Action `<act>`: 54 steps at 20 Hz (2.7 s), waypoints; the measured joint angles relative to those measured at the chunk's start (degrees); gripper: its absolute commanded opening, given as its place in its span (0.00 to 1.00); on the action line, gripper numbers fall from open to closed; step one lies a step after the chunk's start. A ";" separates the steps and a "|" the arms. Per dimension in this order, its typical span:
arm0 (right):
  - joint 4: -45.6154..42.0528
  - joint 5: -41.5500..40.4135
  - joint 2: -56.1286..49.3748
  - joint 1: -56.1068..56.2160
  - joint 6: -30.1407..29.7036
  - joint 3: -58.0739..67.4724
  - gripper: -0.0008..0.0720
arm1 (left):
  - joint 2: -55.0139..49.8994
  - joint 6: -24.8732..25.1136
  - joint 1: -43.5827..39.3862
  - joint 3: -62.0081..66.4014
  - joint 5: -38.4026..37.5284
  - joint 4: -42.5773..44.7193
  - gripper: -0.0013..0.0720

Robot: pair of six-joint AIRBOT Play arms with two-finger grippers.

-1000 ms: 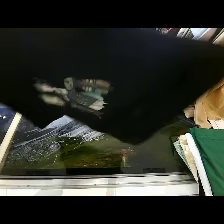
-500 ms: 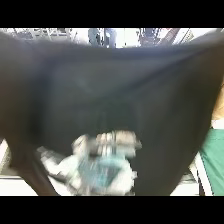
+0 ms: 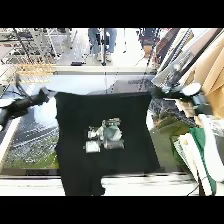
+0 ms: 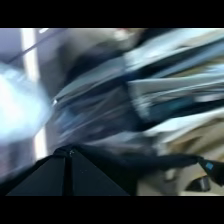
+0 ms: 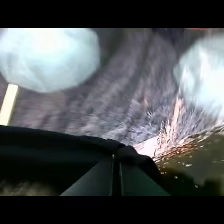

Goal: Fold the clothes and pants, and hang the long-sleeved shirts on hangers.

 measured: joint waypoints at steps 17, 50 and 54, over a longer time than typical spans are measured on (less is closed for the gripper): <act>-15.76 22.45 -8.61 -2.89 8.11 -2.97 0.56 | -6.14 -15.63 1.95 -1.31 -37.11 29.62 0.35; 2.03 41.16 6.08 -12.92 -9.29 -19.82 0.03 | 25.75 -18.51 -3.06 -28.39 -27.41 25.44 0.03; 5.01 29.07 4.42 -8.07 -3.28 -10.47 0.03 | 18.03 -16.83 0.92 -16.92 -22.86 15.30 0.02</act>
